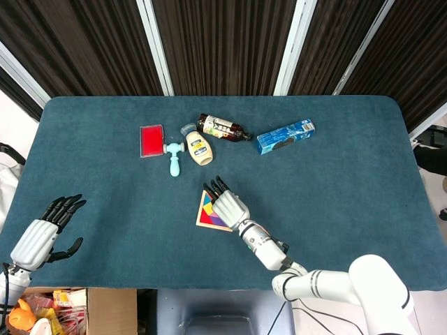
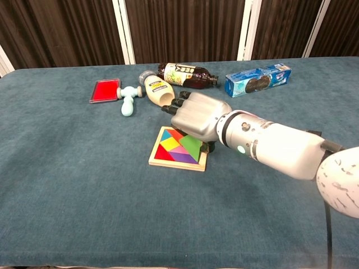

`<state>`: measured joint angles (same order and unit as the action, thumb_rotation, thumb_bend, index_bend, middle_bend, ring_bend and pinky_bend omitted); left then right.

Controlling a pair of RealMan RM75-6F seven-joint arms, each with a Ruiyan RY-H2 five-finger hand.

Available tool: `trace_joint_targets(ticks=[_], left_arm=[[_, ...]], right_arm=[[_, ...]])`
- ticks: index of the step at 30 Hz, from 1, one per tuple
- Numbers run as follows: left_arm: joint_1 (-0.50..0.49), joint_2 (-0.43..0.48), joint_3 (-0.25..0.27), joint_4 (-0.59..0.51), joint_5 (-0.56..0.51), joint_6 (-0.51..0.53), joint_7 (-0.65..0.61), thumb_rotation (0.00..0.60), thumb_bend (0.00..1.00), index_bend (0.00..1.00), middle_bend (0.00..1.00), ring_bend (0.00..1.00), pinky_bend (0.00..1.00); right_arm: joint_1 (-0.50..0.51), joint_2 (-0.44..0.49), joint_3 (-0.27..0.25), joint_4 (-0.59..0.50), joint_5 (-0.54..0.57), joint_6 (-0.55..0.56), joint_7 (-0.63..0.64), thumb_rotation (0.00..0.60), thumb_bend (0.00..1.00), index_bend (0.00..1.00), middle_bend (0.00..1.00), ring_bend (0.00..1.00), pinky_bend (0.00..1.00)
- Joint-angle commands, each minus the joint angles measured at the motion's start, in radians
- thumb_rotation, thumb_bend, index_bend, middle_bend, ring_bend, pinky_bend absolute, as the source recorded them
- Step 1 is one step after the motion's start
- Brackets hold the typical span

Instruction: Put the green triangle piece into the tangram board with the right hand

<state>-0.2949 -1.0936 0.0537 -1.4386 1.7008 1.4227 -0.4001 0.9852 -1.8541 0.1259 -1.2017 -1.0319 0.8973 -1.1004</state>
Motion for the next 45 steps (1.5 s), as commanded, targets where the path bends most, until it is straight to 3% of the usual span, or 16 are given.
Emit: trace_joint_targets(ticks=[1, 12, 31, 45], left_arm=[[0.001, -0.001, 0.001, 0.001, 0.002, 0.002, 0.000, 0.600, 0.43, 0.00, 0.00, 0.00, 0.00], [0.000, -0.001, 0.001, 0.002, 0.003, 0.003, -0.003, 0.600, 0.43, 0.00, 0.00, 0.00, 0.00], [0.002, -0.002, -0.001, 0.004, 0.002, 0.010, -0.006, 0.600, 0.43, 0.00, 0.00, 0.00, 0.00], [0.002, -0.003, -0.001, 0.004, 0.001, 0.008, -0.003, 0.600, 0.43, 0.00, 0.00, 0.00, 0.00]], right_arm=[[0.001, -0.002, -0.003, -0.001, 0.002, 0.002, 0.000, 0.600, 0.41, 0.58, 0.00, 0.00, 0.00], [0.005, 0.005, -0.011, -0.011, 0.012, 0.014, -0.003, 0.600, 0.41, 0.49, 0.00, 0.00, 0.00], [0.001, 0.060, -0.033, -0.092, 0.002, 0.031, 0.008, 0.600, 0.41, 0.44, 0.00, 0.00, 0.00], [-0.019, 0.137, -0.112, -0.224, -0.037, 0.029, -0.011, 0.600, 0.41, 0.42, 0.00, 0.00, 0.00]])
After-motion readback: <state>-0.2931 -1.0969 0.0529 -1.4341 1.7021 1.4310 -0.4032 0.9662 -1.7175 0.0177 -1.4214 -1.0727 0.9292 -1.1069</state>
